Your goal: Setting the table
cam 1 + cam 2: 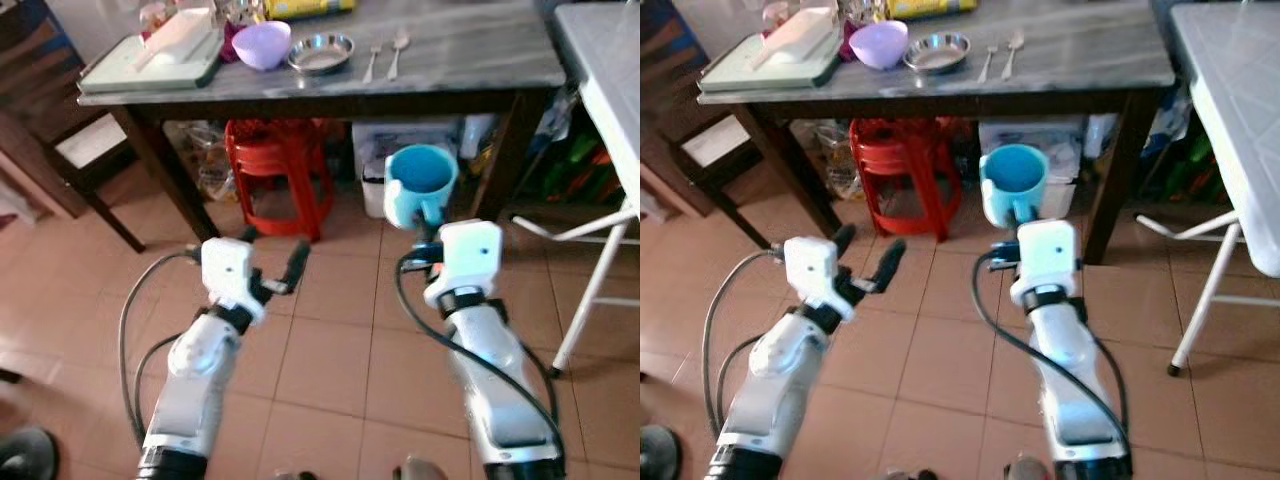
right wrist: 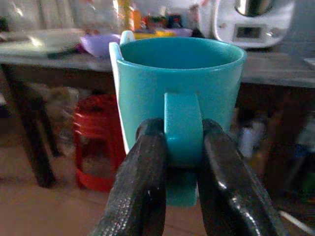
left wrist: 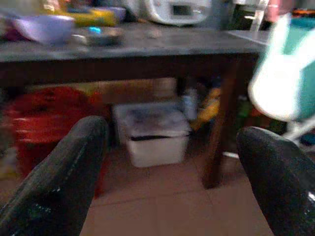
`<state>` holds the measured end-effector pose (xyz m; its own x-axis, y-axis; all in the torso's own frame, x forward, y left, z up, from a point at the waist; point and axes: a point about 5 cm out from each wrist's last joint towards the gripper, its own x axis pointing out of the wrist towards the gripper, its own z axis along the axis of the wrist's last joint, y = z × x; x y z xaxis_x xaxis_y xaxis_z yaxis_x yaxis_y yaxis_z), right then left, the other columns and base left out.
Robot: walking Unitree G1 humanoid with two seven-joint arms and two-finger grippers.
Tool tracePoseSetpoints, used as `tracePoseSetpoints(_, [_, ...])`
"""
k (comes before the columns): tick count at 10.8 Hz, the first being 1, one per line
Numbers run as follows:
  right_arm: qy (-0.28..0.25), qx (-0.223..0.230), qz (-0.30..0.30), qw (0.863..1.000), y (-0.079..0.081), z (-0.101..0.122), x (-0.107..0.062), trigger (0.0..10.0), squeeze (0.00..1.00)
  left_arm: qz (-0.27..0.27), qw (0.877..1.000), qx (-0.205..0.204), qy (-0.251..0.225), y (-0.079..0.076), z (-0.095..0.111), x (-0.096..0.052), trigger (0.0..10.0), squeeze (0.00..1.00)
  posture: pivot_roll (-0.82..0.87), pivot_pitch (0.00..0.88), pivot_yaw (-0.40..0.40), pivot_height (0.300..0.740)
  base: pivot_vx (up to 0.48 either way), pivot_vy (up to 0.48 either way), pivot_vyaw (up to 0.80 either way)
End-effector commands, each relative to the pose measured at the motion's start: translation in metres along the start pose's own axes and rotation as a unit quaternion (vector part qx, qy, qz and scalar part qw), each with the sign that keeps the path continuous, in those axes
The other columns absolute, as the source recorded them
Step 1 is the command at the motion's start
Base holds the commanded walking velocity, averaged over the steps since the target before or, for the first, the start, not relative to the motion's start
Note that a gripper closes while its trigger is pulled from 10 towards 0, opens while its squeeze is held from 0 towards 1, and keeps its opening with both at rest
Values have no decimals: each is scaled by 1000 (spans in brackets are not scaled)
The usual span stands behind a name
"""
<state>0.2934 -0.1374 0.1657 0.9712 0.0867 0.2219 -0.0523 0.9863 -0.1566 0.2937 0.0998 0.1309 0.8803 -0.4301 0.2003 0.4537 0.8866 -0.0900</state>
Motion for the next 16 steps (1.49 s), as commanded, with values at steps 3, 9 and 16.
tracePoseSetpoints(3, [-15,10,5,1000,6,6,2,10000,0,3,1000,6,2,7,2,-4,10000,0,-83,183,148,740,308,0,0])
tracePoseSetpoints(9, [-17,9,-2,1000,4,6,1,10000,0,-5,1000,1,3,4,1,-4,10000,0,-86,190,151,740,455,0,0])
tracePoseSetpoints(16, [-4,-12,-15,1000,-11,3,-20,10000,0,124,989,76,12,45,7,-45,10000,0,-100,198,133,740,480,0,0])
